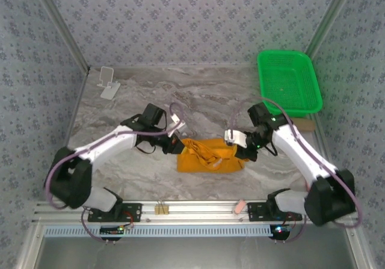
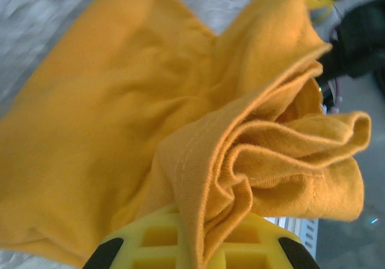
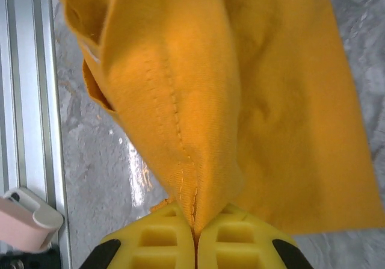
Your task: Fold the inside-out t-shirt
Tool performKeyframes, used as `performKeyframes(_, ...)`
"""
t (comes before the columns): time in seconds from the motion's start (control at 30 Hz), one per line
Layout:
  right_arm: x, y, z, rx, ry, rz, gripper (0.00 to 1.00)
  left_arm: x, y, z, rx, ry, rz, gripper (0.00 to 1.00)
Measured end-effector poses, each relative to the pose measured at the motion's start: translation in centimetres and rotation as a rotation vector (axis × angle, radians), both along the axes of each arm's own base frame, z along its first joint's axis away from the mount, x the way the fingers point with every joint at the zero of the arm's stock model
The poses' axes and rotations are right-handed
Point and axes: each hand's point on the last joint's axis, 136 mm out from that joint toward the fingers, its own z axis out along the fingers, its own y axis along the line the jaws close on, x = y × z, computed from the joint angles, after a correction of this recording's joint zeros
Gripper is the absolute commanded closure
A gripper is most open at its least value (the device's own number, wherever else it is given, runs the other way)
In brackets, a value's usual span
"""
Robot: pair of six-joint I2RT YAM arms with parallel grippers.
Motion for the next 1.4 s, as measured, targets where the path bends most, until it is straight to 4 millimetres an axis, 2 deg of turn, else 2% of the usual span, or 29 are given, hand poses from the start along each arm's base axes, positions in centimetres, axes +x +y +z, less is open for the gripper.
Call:
performKeyframes(0.07, 1.7, 0.2, -0.7, 0.02, 0.056, -0.036, 0.99, 1.8, 1.0, -2.2, 0.026, 0.097, 0.076, 1.0)
performKeyframes(0.13, 4.0, 0.2, -1.4, 0.04, 0.103, -0.093, 0.96, 3.7, 1.8, -4.3, 0.051, 0.183, 0.153, 0.94)
performKeyframes(0.2, 6.3, 0.2, -2.6, 0.045, 0.132, -0.147, 0.84, 5.5, 2.0, -5.6, 0.068, 0.235, 0.206, 0.92)
performKeyframes(0.23, 7.3, 0.2, -3.3, 0.044, 0.149, -0.179, 0.73, 6.4, 1.8, -6.1, 0.072, 0.246, 0.221, 0.92)
performKeyframes(0.33, 10.4, -0.2, -5.7, 0.035, 0.191, -0.295, 0.55, 8.6, 1.0, -6.9, 0.076, 0.259, 0.239, 0.8)
performKeyframes(0.4, 12.9, -1.1, -7.1, 0.02, 0.18, -0.411, 0.5, 10.0, 0.6, -7.5, 0.082, 0.262, 0.254, 0.7)
performKeyframes(0.43, 14.0, -1.7, -7.5, 0.01, 0.168, -0.476, 0.48, 10.3, 0.5, -7.8, 0.086, 0.264, 0.261, 0.59)
performKeyframes(0.47, 15.1, -2.5, -7.8, 0.002, 0.151, -0.554, 0.46, 10.7, 0.5, -8.1, 0.097, 0.269, 0.276, 0.54)
performKeyframes(0.53, 17.0, -3.8, -7.6, -0.006, 0.113, -0.695, 0.43, 11.2, 1.1, -8.5, 0.128, 0.275, 0.318, 0.53)
performKeyframes(0.63, 18.9, -5.6, -5.7, 0.021, 0.029, -0.886, 0.42, 13.1, 2.6, -8.4, 0.171, 0.267, 0.41, 0.5)
performKeyframes(0.7, 19.1, -5.8, -3.0, 0.071, -0.054, -0.965, 0.42, 14.2, 3.7, -7.6, 0.184, 0.247, 0.47, 0.51)
performKeyframes(0.77, 18.7, -5.3, 0.3, 0.134, -0.138, -1.017, 0.47, 14.9, 4.6, -6.0, 0.186, 0.212, 0.519, 0.54)
performKeyframes(0.8, 18.2, -4.7, 2.1, 0.171, -0.171, -1.038, 0.49, 15.0, 4.9, -4.6, 0.179, 0.185, 0.534, 0.55)
performKeyframes(0.9, 16.1, -2.1, 6.0, 0.283, -0.195, -1.045, 0.59, 13.7, 3.7, -0.1, 0.146, 0.087, 0.508, 0.64)
performKeyframes(0.97, 14.2, -0.3, 6.6, 0.343, -0.151, -1.025, 0.65, 11.7, 1.6, 2.5, 0.113, 0.02, 0.438, 0.66)
performKeyframes(1.03, 12.3, 0.7, 5.3, 0.359, -0.071, -1.026, 0.71, 8.9, -1.2, 3.9, 0.084, -0.03, 0.339, 0.68)
performKeyframes(1.07, 11.6, 1.0, 4.1, 0.352, -0.023, -1.032, 0.69, 7.7, -2.2, 3.8, 0.083, -0.036, 0.3, 0.7)
performKeyframes(1.13, 10.2, 1.2, 1.0, 0.305, 0.086, -1.057, 0.58, 5.8, -4.0, 2.1, 0.118, -0.029, 0.231, 0.73)
performKeyframes(1.2, 9.6, 1.1, -1.9, 0.226, 0.165, -1.087, 0.51, 5.8, -4.4, -0.6, 0.183, -0.017, 0.223, 0.74)
performKeyframes(1.3, 9.5, 0.3, -5.4, 0.115, 0.208, -1.123, 0.44, 7.0, -3.2, -5.3, 0.296, 0.001, 0.272, 0.7)
performKeyframes(1.4, 10.0, -0.3, -7.4, 0.038, 0.215, -1.143, 0.44, 7.8, -1.9, -8.0, 0.36, 0.008, 0.317, 0.66)
